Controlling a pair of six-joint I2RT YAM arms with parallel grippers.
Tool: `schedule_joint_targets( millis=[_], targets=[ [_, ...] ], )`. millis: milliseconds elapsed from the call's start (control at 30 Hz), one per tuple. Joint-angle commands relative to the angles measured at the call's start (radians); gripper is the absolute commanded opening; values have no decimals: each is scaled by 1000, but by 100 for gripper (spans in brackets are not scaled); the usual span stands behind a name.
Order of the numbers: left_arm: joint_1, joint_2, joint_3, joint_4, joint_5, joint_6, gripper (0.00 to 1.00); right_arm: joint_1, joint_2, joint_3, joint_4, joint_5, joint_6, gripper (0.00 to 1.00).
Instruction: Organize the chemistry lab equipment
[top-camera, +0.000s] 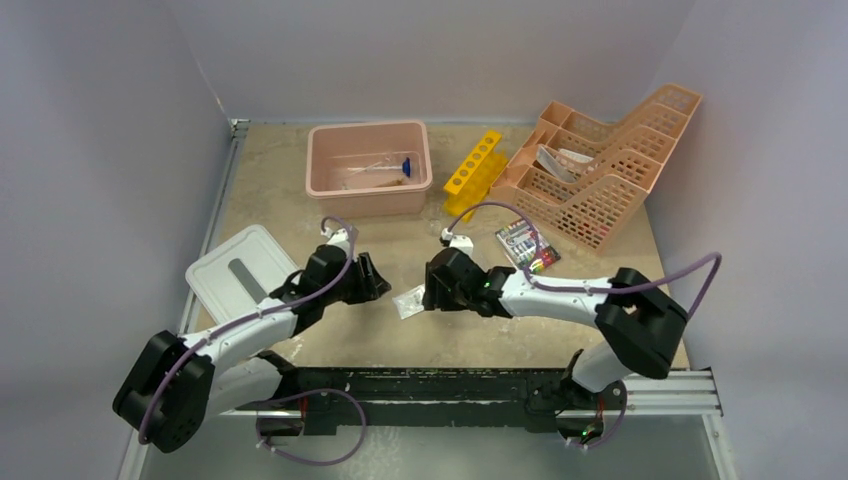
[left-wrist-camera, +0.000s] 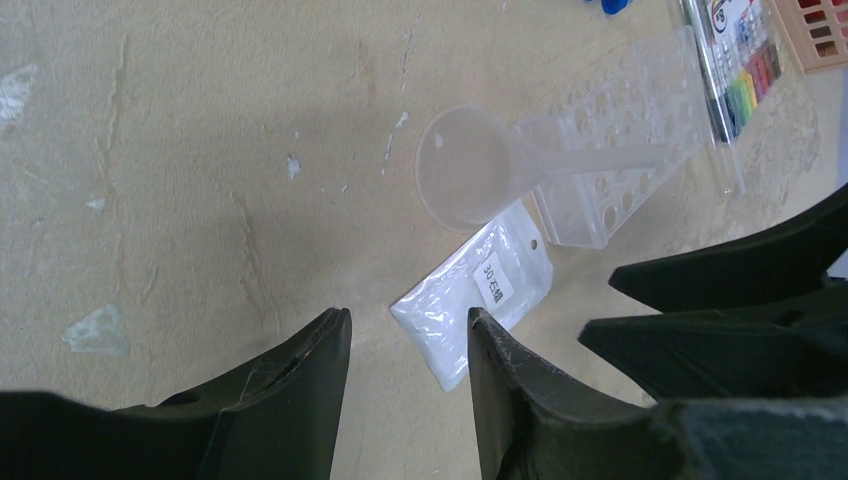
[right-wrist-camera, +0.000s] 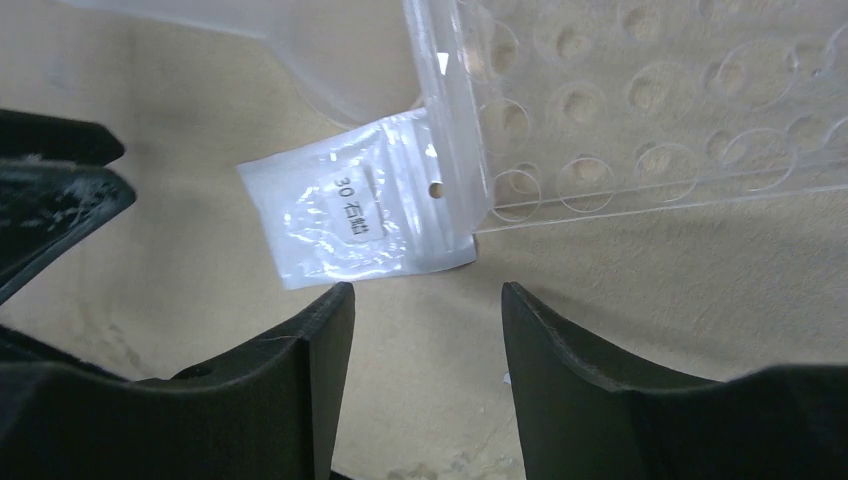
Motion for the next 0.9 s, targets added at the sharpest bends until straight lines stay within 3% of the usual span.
schedule_joint_targets(
  millis=[0, 267, 433, 867],
  targets=[
    [-29, 49, -11, 68, 62, -50, 44, 23, 67, 47, 27, 111, 83, 58],
    [-72, 130, 14, 58, 44, -68, 38, 29, 134, 70, 17, 162, 91, 54],
    [-74, 170, 35, 12, -24, -38, 28, 29, 149, 25, 155, 74, 43, 52],
    [-116, 250, 22, 68, -65, -124, 20, -11, 81, -70, 340, -170, 5, 41]
  ],
)
